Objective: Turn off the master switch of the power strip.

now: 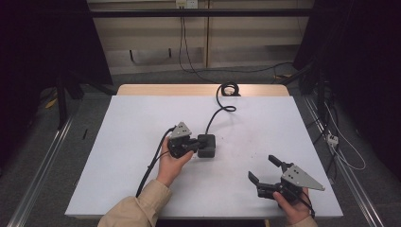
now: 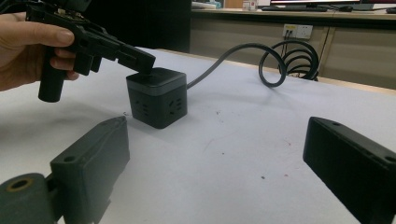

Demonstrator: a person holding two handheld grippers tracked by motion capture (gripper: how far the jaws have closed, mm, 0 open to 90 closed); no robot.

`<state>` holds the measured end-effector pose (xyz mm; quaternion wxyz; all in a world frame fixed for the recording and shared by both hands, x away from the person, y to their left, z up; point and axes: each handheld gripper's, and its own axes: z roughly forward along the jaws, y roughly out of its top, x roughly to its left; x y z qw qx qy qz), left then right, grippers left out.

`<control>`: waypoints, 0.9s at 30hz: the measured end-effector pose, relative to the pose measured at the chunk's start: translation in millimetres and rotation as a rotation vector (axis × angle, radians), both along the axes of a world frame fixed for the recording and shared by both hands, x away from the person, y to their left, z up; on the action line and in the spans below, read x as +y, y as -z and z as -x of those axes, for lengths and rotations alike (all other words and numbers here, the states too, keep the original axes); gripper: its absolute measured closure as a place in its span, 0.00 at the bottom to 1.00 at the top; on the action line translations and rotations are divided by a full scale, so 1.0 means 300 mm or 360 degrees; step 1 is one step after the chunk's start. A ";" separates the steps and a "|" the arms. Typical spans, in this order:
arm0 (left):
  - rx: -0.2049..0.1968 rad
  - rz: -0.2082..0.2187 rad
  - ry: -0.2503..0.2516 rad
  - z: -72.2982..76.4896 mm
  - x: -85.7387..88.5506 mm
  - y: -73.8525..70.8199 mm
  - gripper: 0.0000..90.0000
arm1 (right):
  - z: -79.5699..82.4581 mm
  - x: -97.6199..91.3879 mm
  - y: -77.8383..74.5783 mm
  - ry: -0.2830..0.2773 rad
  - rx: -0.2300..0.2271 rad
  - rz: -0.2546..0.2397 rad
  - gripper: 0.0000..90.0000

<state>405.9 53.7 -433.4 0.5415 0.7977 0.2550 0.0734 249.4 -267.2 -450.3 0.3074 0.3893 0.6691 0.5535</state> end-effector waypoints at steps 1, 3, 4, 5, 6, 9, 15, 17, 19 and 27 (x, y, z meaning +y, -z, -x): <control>-0.0001 -0.0006 -0.0003 -0.001 0.001 0.000 1.00 | 0.000 0.000 0.000 0.0000 0.0000 0.0000 0.08; 0.0002 -0.0010 -0.0007 0.000 0.001 0.001 1.00 | 0.000 0.000 0.000 0.0000 0.0000 0.0000 0.08; 0.0005 -0.0007 -0.0003 0.000 0.000 0.001 1.00 | 0.000 0.000 0.000 0.0000 0.0000 0.0000 0.08; 0.0002 -0.0011 0.0001 -0.001 0.000 0.001 1.00 | 0.000 0.000 0.000 0.0000 0.0001 0.0000 0.08; 0.0005 -0.0008 0.0000 0.000 -0.001 0.002 1.00 | 0.000 0.000 0.000 -0.0001 0.0001 0.0000 0.08; -0.0001 -0.0015 -0.0002 -0.001 -0.001 0.003 1.00 | 0.000 -0.001 0.000 -0.0002 0.0000 0.0004 0.08; -0.0002 -0.0018 -0.0002 -0.001 -0.002 0.005 1.00 | -0.001 -0.001 0.001 -0.0004 0.0001 0.0004 0.08; -0.0010 -0.0022 0.0004 -0.002 -0.002 0.006 1.00 | 0.000 -0.001 0.001 -0.0005 0.0001 0.0004 0.08; -0.0009 -0.0024 0.0004 -0.002 -0.003 0.006 1.00 | 0.000 -0.001 0.001 -0.0004 0.0001 0.0004 0.08; -0.0012 -0.0025 0.0006 -0.002 -0.002 0.006 1.00 | 0.000 0.001 0.001 -0.0006 -0.0001 0.0007 0.08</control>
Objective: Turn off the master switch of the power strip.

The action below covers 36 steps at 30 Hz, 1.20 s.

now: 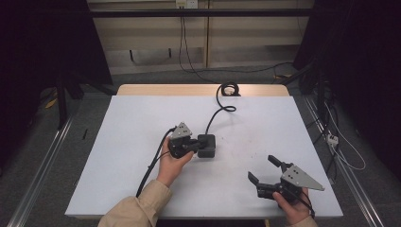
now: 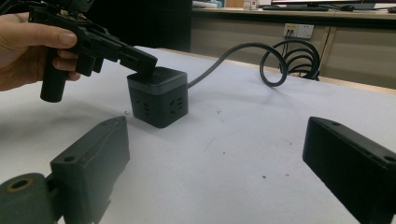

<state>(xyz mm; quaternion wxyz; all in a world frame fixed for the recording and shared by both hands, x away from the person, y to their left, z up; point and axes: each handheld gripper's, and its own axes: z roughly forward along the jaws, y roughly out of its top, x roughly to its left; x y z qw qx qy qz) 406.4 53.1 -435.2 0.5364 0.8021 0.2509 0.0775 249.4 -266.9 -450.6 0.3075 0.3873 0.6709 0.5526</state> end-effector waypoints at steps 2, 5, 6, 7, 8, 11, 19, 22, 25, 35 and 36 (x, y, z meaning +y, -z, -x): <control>0.0001 0.0000 -0.0002 0.000 0.000 0.000 1.00 | 0.000 0.000 0.000 0.0002 0.0000 0.0000 0.08; -0.0005 -0.0007 -0.0001 0.001 -0.001 -0.001 1.00 | 0.000 0.000 0.000 0.0000 0.0000 -0.0001 0.08; -0.0008 -0.0009 0.0000 0.001 -0.001 -0.001 1.00 | 0.000 0.000 0.000 -0.0001 0.0000 0.0000 0.08; -0.0007 -0.0008 0.0000 0.001 -0.001 -0.001 1.00 | 0.001 0.001 0.000 -0.0001 0.0001 0.0000 0.08; 0.0002 -0.0001 -0.0002 0.001 -0.001 0.000 1.00 | 0.001 0.001 0.000 -0.0001 0.0002 -0.0002 0.08; -0.0008 -0.0013 -0.0001 0.002 -0.003 -0.002 1.00 | 0.001 0.002 0.000 -0.0003 0.0003 -0.0002 0.08; -0.0010 -0.0018 -0.0002 0.004 -0.004 -0.002 1.00 | 0.001 0.004 0.001 -0.0008 0.0005 0.0002 0.08; -0.0015 -0.0023 -0.0001 0.005 -0.005 -0.003 1.00 | 0.001 0.004 0.001 -0.0006 0.0007 0.0002 0.08; -0.0017 -0.0024 -0.0002 0.005 -0.005 -0.003 1.00 | 0.000 0.005 0.002 -0.0007 0.0005 0.0003 0.08; -0.0021 -0.0030 -0.0002 0.006 -0.006 -0.004 1.00 | 0.000 0.007 0.003 -0.0009 0.0005 0.0007 0.08; -0.0020 -0.0028 -0.0002 0.005 -0.006 -0.003 1.00 | 0.000 0.007 0.003 -0.0010 0.0006 0.0006 0.08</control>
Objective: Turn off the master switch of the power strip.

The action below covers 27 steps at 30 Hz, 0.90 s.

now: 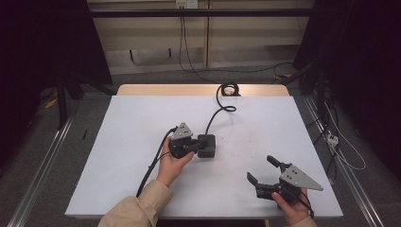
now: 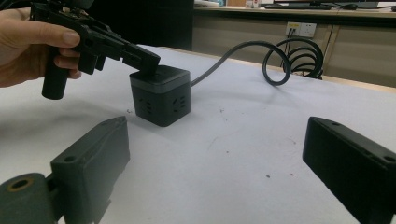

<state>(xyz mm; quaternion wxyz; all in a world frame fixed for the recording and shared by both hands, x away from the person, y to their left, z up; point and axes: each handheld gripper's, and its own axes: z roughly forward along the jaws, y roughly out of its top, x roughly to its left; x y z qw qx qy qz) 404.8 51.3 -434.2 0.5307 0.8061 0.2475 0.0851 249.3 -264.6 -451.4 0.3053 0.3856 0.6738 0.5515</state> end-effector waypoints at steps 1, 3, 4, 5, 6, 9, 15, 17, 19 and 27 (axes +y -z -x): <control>0.0001 0.0001 0.0000 0.000 0.000 0.000 1.00 | 0.000 0.000 0.000 -0.0001 0.0000 0.0000 0.08; 0.0002 0.0001 0.0001 0.000 0.000 0.000 1.00 | 0.000 0.000 0.000 -0.0001 0.0000 0.0000 0.08; 0.0002 0.0000 0.0003 0.000 0.000 0.000 1.00 | 0.000 0.000 0.000 -0.0001 0.0002 0.0000 0.08; 0.0001 -0.0001 0.0004 0.000 0.000 0.000 1.00 | 0.000 0.000 0.000 -0.0001 0.0003 0.0001 0.08; 0.0002 0.0000 0.0004 0.000 0.000 0.000 1.00 | 0.000 0.001 0.000 0.0000 0.0005 -0.0007 0.08; 0.0001 0.0001 0.0003 -0.001 0.001 0.000 1.00 | 0.001 0.002 0.000 -0.0002 0.0008 -0.0008 0.08; -0.0008 -0.0010 0.0004 0.001 -0.001 -0.001 1.00 | 0.002 0.003 0.000 -0.0003 0.0009 -0.0007 0.08; -0.0008 -0.0006 0.0004 0.001 0.000 0.000 1.00 | 0.002 0.004 0.000 -0.0004 0.0009 -0.0006 0.08; -0.0012 -0.0014 0.0006 0.001 0.000 -0.001 1.00 | 0.002 0.005 0.000 -0.0005 0.0009 -0.0006 0.08; -0.0031 -0.0027 -0.0008 0.006 -0.004 -0.002 1.00 | 0.002 0.005 0.000 -0.0003 0.0010 -0.0007 0.08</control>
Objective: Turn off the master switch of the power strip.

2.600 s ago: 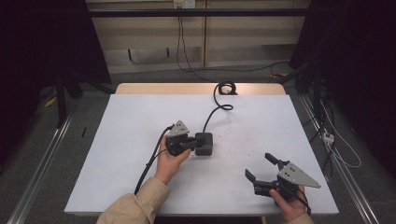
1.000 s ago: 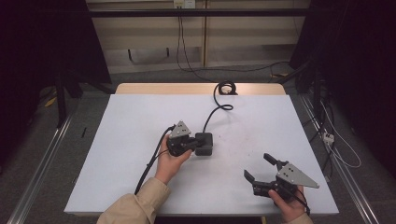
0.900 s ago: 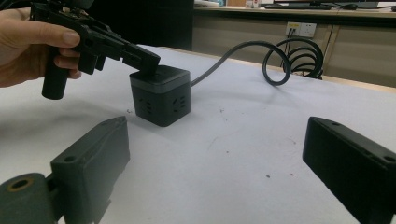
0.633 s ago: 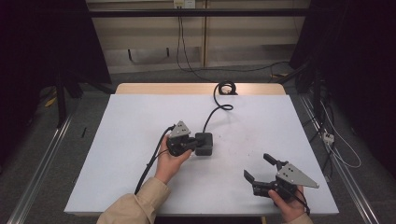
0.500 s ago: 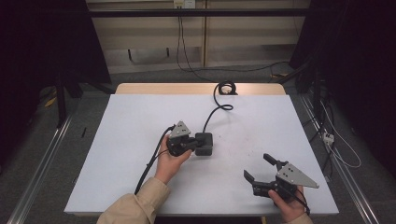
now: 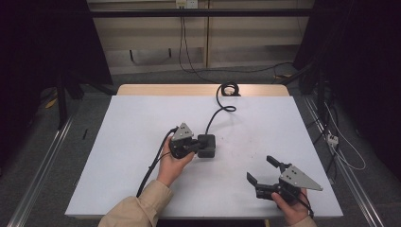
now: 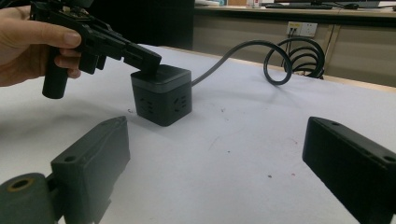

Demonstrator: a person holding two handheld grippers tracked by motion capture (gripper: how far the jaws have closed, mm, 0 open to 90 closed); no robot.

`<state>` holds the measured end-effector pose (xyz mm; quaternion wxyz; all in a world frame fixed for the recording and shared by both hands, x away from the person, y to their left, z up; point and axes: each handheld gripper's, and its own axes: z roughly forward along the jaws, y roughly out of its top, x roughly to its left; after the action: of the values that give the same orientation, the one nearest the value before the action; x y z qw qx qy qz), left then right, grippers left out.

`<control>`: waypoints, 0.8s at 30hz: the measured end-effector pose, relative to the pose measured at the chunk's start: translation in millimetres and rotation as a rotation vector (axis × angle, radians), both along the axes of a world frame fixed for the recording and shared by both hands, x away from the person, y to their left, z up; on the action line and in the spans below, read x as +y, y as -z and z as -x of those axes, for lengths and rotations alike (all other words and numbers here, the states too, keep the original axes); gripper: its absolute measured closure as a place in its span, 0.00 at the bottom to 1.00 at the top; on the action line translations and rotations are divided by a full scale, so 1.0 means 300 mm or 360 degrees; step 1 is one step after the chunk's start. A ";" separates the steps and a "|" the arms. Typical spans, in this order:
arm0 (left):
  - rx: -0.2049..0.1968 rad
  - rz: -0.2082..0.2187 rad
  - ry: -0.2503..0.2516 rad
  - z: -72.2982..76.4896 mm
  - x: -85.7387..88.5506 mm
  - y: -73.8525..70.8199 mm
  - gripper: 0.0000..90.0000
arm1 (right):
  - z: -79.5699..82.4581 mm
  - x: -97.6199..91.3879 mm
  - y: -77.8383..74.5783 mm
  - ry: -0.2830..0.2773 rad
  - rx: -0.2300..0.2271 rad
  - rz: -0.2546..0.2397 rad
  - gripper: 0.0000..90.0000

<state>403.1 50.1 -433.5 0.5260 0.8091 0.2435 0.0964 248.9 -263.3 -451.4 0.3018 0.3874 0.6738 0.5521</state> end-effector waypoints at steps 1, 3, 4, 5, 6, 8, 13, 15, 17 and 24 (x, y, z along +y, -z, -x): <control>-0.0003 -0.0002 -0.0003 0.001 -0.001 0.000 1.00 | 0.000 0.000 0.000 0.0000 0.0000 0.0000 0.08; -0.0010 -0.0011 -0.0004 0.003 -0.003 -0.001 1.00 | 0.000 0.000 0.000 0.0000 -0.0001 -0.0001 0.08; -0.0010 -0.0009 -0.0007 0.004 -0.004 -0.001 1.00 | 0.000 0.000 0.000 -0.0001 -0.0001 -0.0002 0.08; -0.0012 -0.0013 -0.0004 0.003 -0.003 -0.001 1.00 | 0.000 0.000 -0.001 -0.0001 -0.0001 -0.0002 0.08; -0.0009 -0.0011 -0.0003 0.003 -0.002 -0.001 1.00 | 0.000 -0.001 -0.001 0.0000 0.0000 -0.0003 0.08; -0.0006 -0.0006 -0.0003 0.003 -0.002 0.000 1.00 | 0.000 -0.001 0.000 0.0000 0.0001 -0.0003 0.08; -0.0014 -0.0014 -0.0005 0.004 -0.003 -0.001 1.00 | 0.000 -0.001 0.000 -0.0001 0.0001 -0.0004 0.08; -0.0006 -0.0005 -0.0005 0.003 -0.002 0.000 1.00 | 0.000 -0.001 0.000 -0.0004 0.0002 -0.0004 0.08; -0.0003 -0.0004 -0.0005 0.003 -0.002 0.000 1.00 | 0.000 0.000 0.000 -0.0005 0.0002 -0.0004 0.08; -0.0032 -0.0033 -0.0010 0.008 -0.006 -0.003 1.00 | 0.000 -0.002 0.000 -0.0001 -0.0001 -0.0004 0.08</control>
<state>400.7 48.3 -432.7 0.5198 0.8128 0.2397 0.1087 249.0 -263.8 -451.4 0.3013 0.3875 0.6731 0.5532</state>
